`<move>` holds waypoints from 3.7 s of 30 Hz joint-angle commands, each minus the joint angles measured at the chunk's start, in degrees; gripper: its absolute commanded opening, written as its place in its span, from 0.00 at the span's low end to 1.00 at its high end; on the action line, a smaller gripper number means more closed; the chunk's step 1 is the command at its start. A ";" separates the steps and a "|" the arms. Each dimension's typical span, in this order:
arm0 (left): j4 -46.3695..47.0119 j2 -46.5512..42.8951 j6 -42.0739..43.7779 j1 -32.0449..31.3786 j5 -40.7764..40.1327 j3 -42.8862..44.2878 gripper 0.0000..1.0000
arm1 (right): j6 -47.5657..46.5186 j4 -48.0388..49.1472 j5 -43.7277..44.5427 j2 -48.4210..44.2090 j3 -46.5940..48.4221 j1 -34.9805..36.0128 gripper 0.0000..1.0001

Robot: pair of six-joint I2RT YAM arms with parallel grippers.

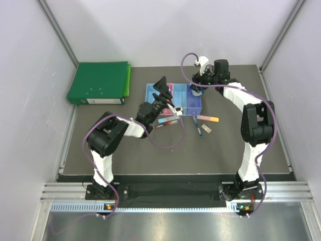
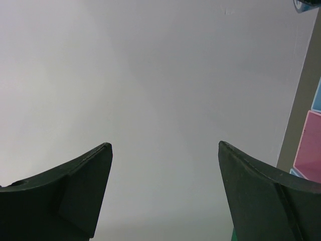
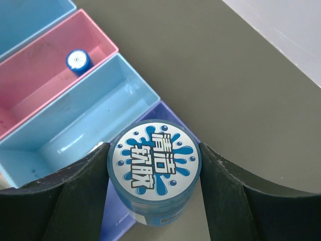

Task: Sort the stationery into containers
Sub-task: Place the stationery in the storage box.

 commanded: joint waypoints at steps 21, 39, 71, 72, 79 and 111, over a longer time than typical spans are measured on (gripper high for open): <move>12.80 -6.10 0.50 1.01 -0.44 0.24 0.90 | 14.18 24.80 12.70 0.57 -3.07 5.24 0.00; 11.22 -6.10 0.68 1.63 0.53 1.30 0.90 | 16.82 25.77 16.75 -1.10 -8.08 5.77 0.00; 11.22 -5.40 1.12 1.80 0.71 1.91 0.90 | 15.50 26.29 16.75 -0.84 -10.81 5.85 0.09; 11.22 -5.31 1.03 1.80 0.71 1.91 0.90 | 15.24 26.21 16.40 -0.84 -10.72 5.94 0.13; 11.13 -5.22 0.94 1.89 0.71 1.91 0.90 | 14.97 25.33 15.52 -0.57 -10.11 6.03 0.32; 11.49 -6.89 1.21 2.16 0.36 0.59 0.89 | 15.32 20.07 16.05 -1.80 -5.89 6.73 0.88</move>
